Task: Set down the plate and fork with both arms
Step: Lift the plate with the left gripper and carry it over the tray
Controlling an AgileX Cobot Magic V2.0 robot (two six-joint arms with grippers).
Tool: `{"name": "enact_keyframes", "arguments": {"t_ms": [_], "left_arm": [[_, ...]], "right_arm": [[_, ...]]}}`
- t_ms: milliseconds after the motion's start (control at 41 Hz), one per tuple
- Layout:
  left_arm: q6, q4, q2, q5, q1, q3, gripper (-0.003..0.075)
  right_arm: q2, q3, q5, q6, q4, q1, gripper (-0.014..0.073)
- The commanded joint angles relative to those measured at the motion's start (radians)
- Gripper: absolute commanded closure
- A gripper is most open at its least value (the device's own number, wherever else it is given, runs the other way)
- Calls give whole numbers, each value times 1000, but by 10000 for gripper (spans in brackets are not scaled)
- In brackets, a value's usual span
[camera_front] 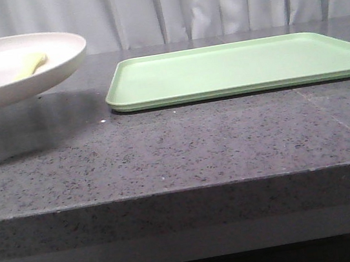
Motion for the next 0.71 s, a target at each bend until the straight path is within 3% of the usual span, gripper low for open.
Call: {"name": "enact_keyframes", "arguments": {"t_ms": [0,317,683], "left_arm": [[18,-112,-32,-12,-52,-53,738],[-53,-91,144,-32,-347,-295,738],[-272,90,461,-16,-642,-751,738]], "right_arm": [[3,-37,-91,1,-10,-1,-60],[3,-37,-91,1,-10,5,-60],[3,-37,-91,1,-10,97,-60]]}}
